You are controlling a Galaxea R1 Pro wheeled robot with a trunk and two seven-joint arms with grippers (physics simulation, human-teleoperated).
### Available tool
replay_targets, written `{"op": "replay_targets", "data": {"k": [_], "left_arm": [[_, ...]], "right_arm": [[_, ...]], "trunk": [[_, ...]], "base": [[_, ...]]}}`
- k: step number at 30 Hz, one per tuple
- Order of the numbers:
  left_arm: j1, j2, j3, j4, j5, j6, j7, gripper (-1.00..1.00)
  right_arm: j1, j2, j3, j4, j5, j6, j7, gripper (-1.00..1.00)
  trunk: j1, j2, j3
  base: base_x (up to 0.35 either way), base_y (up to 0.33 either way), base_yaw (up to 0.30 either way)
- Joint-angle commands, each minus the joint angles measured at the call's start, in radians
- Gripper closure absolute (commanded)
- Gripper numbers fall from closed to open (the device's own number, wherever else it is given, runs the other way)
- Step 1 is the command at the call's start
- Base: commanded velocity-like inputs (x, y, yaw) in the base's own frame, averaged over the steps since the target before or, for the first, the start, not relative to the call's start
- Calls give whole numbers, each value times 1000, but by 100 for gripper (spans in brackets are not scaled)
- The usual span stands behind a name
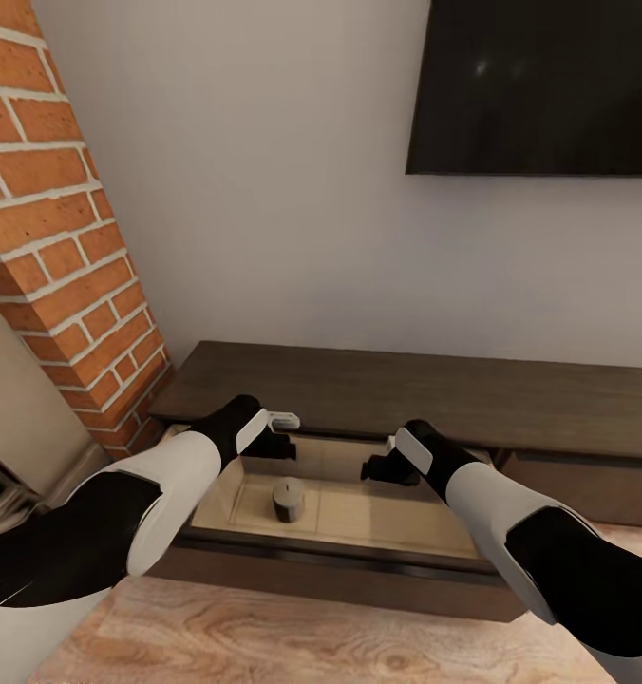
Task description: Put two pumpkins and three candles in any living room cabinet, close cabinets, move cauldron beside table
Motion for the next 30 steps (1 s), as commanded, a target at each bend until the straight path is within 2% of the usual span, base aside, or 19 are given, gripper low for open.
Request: {"op": "replay_targets", "data": {"k": [1,30], "left_arm": [[0,0,-7,0,9,4,5,-100],[0,0,-8,-2,9,2,5,-100]], "right_arm": [[0,0,8,-1,-9,3,-8,-100],[0,0,8,-1,-8,3,-8,-100]], "trunk": [[-4,7,3],[-115,210,134]], "base": [[0,0,138],[0,0,146]]}}
